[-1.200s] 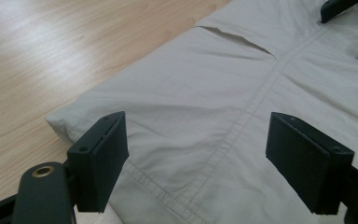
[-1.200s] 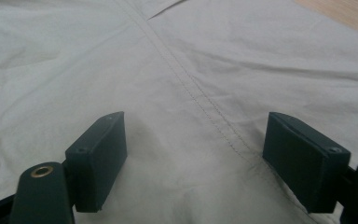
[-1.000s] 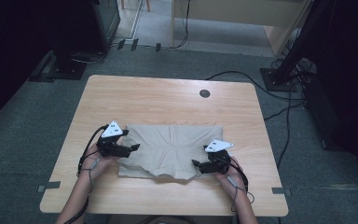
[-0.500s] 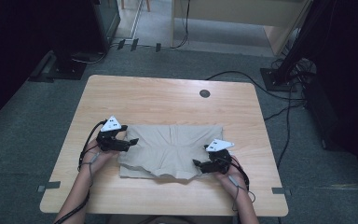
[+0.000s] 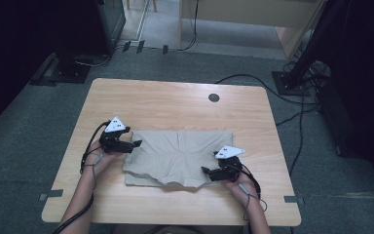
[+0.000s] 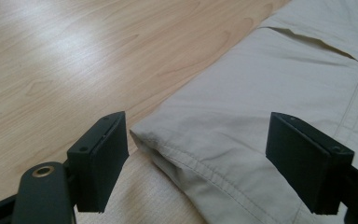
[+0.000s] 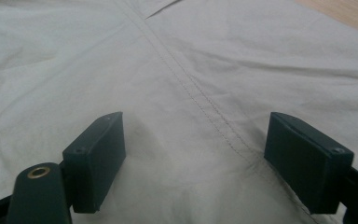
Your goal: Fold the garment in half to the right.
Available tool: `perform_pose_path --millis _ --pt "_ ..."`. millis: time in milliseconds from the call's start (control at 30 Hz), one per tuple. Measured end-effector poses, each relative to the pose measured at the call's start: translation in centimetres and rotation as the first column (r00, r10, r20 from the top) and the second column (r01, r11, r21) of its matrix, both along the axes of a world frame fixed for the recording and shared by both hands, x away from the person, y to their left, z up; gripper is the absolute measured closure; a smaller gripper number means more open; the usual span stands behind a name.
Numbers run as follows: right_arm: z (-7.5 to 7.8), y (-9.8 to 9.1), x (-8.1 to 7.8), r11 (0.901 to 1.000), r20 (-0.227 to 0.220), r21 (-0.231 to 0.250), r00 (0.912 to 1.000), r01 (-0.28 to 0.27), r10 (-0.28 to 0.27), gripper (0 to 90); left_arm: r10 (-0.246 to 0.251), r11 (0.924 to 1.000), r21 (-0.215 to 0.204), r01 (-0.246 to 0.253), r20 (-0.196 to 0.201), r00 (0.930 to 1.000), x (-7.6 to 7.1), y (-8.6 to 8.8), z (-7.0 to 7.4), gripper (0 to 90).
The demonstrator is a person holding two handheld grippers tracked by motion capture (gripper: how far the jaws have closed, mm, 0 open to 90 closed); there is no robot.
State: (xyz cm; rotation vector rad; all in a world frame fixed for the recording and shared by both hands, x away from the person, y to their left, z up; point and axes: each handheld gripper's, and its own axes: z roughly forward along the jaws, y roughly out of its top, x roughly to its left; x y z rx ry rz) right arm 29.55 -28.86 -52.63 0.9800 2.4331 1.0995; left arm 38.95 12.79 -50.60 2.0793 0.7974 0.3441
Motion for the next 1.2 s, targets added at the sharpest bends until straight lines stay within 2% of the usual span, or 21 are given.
perform_pose_path --millis 267,400,800,967,1067,1200 --pt "0.0 0.0 0.0 1.0 -0.001 0.0 1.0 0.001 -0.001 19.9 0.001 1.0 -0.001 -0.001 -0.014 0.9999 0.8 -0.3 -0.5 21.1" --pt "0.0 0.0 0.0 1.0 -0.001 0.0 1.0 0.001 -0.001 19.9 0.0 0.9999 0.015 0.0 -0.013 0.9999 0.9 -0.3 -0.7 21.1" --pt "0.0 0.0 0.0 1.0 -0.001 0.001 1.0 0.005 -0.005 20.0 0.031 0.9994 0.016 -0.031 -0.025 0.9992 2.5 -0.2 -1.2 21.3" --pt "0.0 0.1 -0.3 0.9997 0.004 0.002 0.9997 0.026 -0.026 21.8 0.004 0.9998 0.022 -0.004 -0.024 0.9997 2.9 -0.8 -1.4 24.9" --pt "0.0 0.2 -0.5 0.999 0.003 0.004 0.999 0.045 -0.045 22.7 -0.014 0.9993 0.035 0.014 -0.008 0.9999 2.8 -1.0 -1.4 28.4" --pt "0.0 0.4 -0.7 0.9976 0.002 0.005 0.9976 0.069 -0.069 22.9 -0.013 0.9984 0.054 0.015 -0.034 0.9993 3.1 -1.2 -1.7 29.0"
